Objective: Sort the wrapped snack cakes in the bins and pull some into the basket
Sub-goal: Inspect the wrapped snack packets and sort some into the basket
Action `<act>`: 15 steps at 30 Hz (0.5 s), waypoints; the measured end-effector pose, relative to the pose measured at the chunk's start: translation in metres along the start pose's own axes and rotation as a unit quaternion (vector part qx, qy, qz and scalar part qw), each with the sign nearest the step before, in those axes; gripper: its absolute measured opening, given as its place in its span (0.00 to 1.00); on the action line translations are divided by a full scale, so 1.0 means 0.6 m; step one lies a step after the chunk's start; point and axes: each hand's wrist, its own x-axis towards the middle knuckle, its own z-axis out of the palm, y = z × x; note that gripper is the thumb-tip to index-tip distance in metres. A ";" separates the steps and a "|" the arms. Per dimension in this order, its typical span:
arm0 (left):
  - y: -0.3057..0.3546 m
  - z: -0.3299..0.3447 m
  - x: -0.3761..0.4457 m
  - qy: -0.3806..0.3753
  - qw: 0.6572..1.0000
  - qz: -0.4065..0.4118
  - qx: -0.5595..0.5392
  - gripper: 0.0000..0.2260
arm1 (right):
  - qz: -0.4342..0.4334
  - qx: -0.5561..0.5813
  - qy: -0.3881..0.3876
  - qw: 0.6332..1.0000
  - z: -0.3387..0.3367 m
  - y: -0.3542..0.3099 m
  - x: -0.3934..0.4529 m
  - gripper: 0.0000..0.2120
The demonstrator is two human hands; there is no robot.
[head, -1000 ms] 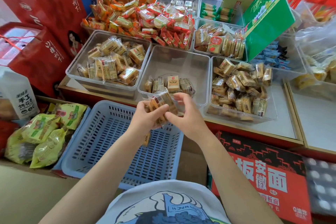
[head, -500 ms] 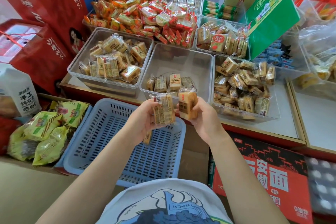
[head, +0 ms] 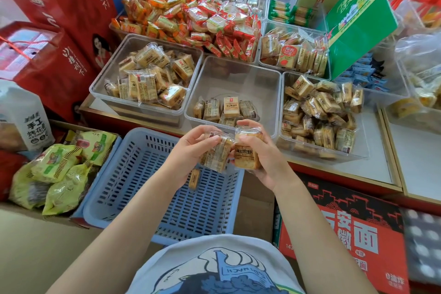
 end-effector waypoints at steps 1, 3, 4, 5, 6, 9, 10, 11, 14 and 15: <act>0.001 0.000 -0.001 0.001 1.000 0.007 0.010 0.09 | -0.002 -0.006 -0.004 1.000 0.000 0.000 0.000 0.12; 0.003 0.001 -0.004 0.003 0.999 0.016 0.036 0.08 | -0.004 -0.024 -0.008 1.000 0.000 0.002 -0.001 0.10; 0.003 0.002 -0.004 0.002 0.999 0.013 0.048 0.07 | -0.003 -0.030 -0.010 1.000 -0.001 0.004 -0.001 0.11; 0.005 0.005 -0.004 0.003 0.998 0.004 0.057 0.07 | -0.001 -0.031 -0.010 0.999 -0.001 0.006 -0.001 0.12; 0.007 0.009 -0.004 0.013 0.998 -0.014 0.062 0.07 | 0.004 -0.028 -0.007 1.000 0.000 0.005 -0.001 0.13; 0.008 0.022 -0.001 0.078 0.988 -0.131 -0.026 0.13 | 0.026 -0.002 0.009 1.000 0.002 0.000 0.001 0.17; 0.011 0.024 0.001 0.089 0.978 -0.166 -0.084 0.17 | 0.029 0.012 0.015 0.999 0.001 0.000 0.003 0.19; 0.013 0.024 0.003 0.081 0.970 -0.187 -0.133 0.21 | 0.030 0.024 0.019 0.999 -0.001 0.002 0.008 0.23; 0.012 0.019 0.008 -0.009 0.948 -0.189 -0.256 0.29 | 0.039 0.070 0.014 0.997 -0.003 0.003 0.012 0.25; 0.010 0.018 0.011 -0.039 0.935 -0.184 -0.301 0.30 | 0.039 0.094 0.016 0.995 -0.004 0.003 0.012 0.23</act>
